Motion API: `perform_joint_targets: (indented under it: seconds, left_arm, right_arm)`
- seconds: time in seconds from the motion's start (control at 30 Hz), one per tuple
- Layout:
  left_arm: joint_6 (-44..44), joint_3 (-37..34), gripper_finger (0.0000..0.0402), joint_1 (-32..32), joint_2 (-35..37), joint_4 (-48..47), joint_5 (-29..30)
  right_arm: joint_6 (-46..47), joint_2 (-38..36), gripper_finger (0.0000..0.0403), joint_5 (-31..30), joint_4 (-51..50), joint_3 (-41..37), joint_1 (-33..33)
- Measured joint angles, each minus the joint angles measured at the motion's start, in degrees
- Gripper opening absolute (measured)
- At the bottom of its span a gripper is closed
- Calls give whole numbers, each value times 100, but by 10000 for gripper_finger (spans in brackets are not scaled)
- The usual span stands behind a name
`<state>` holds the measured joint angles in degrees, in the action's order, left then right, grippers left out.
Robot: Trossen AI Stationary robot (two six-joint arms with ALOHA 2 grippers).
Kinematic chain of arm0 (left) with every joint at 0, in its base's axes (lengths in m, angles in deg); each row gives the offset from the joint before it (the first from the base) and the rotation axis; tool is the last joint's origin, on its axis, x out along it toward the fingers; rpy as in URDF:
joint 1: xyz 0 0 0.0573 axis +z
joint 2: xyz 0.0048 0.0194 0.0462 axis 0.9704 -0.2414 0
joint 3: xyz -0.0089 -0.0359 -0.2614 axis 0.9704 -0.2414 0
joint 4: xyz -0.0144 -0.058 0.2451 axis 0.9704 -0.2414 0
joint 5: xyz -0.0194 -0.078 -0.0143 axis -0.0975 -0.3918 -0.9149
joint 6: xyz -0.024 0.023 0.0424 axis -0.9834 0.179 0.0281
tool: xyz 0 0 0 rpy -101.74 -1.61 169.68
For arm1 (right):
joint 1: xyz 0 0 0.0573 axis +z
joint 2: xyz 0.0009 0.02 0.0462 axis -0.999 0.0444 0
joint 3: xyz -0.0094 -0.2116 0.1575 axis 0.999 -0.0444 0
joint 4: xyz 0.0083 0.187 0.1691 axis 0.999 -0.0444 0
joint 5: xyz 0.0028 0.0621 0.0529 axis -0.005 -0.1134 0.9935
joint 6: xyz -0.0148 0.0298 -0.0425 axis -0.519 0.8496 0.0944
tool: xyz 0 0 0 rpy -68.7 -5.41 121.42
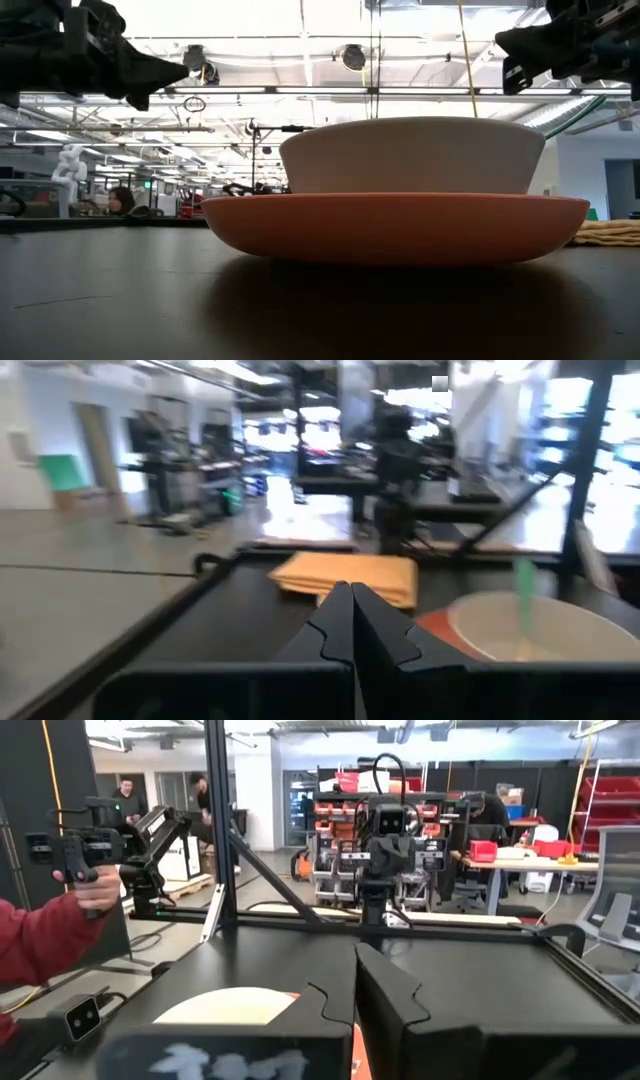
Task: Set table place
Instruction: Return to Home Position
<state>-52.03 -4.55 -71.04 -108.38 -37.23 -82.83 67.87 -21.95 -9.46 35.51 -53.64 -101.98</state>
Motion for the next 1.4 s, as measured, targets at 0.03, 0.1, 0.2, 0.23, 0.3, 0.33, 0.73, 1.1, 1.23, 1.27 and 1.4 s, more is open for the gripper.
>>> perform_joint_targets:
  seconds: [0.03, 0.1, 0.2, 0.23, 0.3, 0.33, 0.73, 1.1, 1.23, 1.27, 1.4]
  left_arm:
    - [11, 24, 0, 0, 0, -85, -145]
    - [21, 89, 0, -31, -1, -154, -376]
    - [26, 162, 0, -188, 0, -194, -417]
    - [34, 181, 0, -258, 0, -194, -417]
    - [75, 224, 0, -407, 0, -204, -417]
    - [98, 256, 0, -479, 0, -205, -417]
    - [485, 356, 0, -953, 2, -362, 209]
    - [582, 358, 0, -962, 0, -487, 247]
    - [583, 358, 1, -957, -2, -457, 145]
    - [556, 359, 2, -958, -2, -423, 139]
    - [387, 360, 16, -957, -2, -330, 136]
  right_arm:
    - [-4, -15, 0, 2, -55, 0, 0]
    - [-10, -38, 0, 2, -114, 0, 0]
    - [11, -64, 0, 7, -118, 0, 0]
    - [33, -67, 0, 41, -119, 0, 0]
    - [46, -67, 0, 203, -145, 0, 0]
    - [62, -67, 0, 290, -153, 0, 0]
    - [-4, -67, 0, 319, -326, 0, 0]
    - [92, -67, 0, 299, -242, 0, 0]
    - [179, -67, 0, 299, -193, 0, 0]
    - [220, -67, 0, 298, -179, 0, 0]
    - [252, -67, 0, 299, -147, 0, 0]
